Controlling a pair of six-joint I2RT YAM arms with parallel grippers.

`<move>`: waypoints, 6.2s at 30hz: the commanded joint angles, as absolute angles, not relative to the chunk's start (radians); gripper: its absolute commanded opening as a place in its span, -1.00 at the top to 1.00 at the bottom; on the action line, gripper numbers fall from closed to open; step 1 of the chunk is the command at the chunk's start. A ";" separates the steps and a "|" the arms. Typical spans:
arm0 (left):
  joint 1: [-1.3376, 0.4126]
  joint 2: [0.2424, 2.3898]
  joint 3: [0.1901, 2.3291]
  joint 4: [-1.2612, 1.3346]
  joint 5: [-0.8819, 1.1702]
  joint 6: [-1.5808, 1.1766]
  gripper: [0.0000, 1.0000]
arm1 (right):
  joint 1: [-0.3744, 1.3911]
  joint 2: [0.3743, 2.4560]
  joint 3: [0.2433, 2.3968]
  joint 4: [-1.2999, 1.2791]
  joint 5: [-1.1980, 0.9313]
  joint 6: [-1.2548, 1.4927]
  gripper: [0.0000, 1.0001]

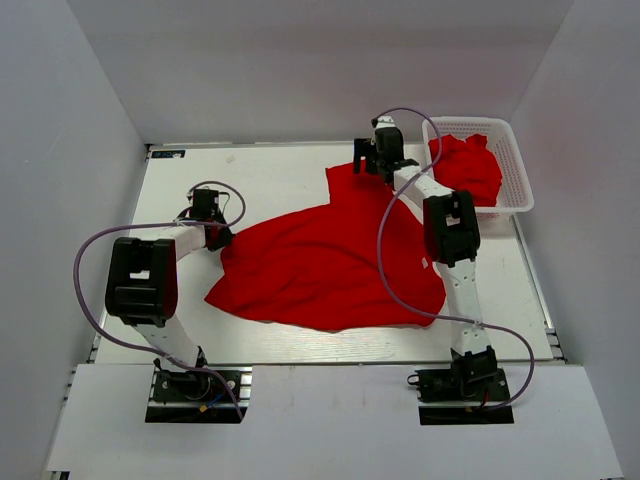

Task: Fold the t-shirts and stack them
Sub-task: Flatten out the tshirt, then grap the side of the flattened tshirt furthest away from the robot with both arms, then fold the flattened tshirt in 1/3 of the way

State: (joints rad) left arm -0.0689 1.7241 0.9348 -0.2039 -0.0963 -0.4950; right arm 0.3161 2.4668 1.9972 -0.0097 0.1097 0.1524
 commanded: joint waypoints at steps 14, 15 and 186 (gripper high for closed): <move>-0.075 1.638 0.971 -0.304 -0.103 -0.472 1.00 | 0.316 2.551 2.132 -0.132 0.026 0.141 -0.81; -0.075 1.628 0.971 -0.304 -0.103 -0.463 1.00 | 0.314 2.546 2.122 -0.147 -0.038 0.149 -0.78; -0.026 1.601 0.894 -0.075 -0.222 -0.322 1.00 | 0.337 1.351 0.657 0.157 -0.078 0.150 0.89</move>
State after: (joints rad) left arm -0.0338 1.6417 0.9043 -0.0353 -0.2173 -0.2871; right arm 0.3302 1.3796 0.6754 0.2104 -0.0185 0.1150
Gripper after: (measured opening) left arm 0.022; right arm 0.053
